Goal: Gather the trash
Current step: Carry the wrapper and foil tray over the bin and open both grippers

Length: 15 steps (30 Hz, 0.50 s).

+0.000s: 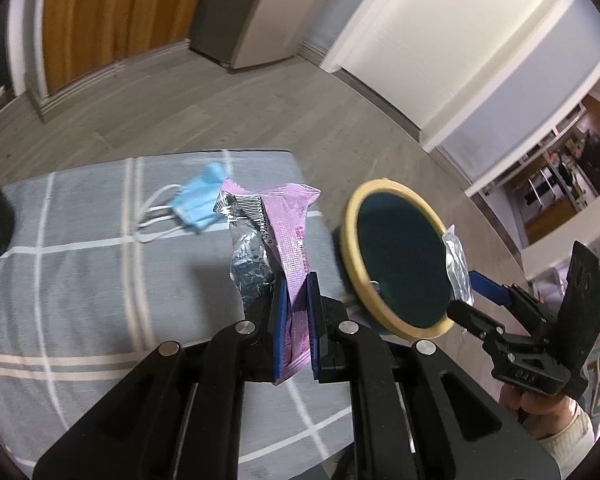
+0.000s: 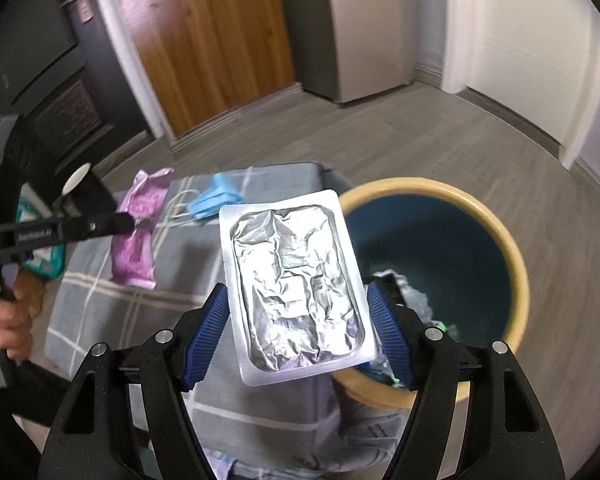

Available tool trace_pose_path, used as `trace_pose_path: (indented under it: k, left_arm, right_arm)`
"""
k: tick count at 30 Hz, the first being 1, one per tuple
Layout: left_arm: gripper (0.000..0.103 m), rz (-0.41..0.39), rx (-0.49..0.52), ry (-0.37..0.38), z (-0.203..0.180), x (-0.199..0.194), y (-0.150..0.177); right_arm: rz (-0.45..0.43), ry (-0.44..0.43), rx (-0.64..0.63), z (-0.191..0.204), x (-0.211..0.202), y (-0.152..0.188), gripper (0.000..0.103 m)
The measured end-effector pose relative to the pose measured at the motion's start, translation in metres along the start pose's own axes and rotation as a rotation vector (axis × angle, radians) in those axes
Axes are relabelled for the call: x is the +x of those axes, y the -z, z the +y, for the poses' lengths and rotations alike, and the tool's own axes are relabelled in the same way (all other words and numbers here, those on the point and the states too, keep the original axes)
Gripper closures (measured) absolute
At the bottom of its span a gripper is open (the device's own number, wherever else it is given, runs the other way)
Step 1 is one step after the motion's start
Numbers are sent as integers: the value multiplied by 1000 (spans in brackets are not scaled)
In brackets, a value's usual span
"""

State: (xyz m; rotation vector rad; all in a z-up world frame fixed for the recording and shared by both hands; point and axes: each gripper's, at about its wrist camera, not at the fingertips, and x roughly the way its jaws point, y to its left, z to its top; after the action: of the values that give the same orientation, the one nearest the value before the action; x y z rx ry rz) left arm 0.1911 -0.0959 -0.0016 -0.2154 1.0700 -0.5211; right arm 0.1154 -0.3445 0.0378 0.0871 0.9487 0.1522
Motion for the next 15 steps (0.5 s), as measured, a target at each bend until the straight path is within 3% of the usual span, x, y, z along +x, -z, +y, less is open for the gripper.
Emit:
trace_pose_path:
  k: [15]
  left_arm:
    - [94, 57, 51, 117, -59, 41, -8]
  right_arm:
    - [-27, 50, 123, -43, -11, 2, 32]
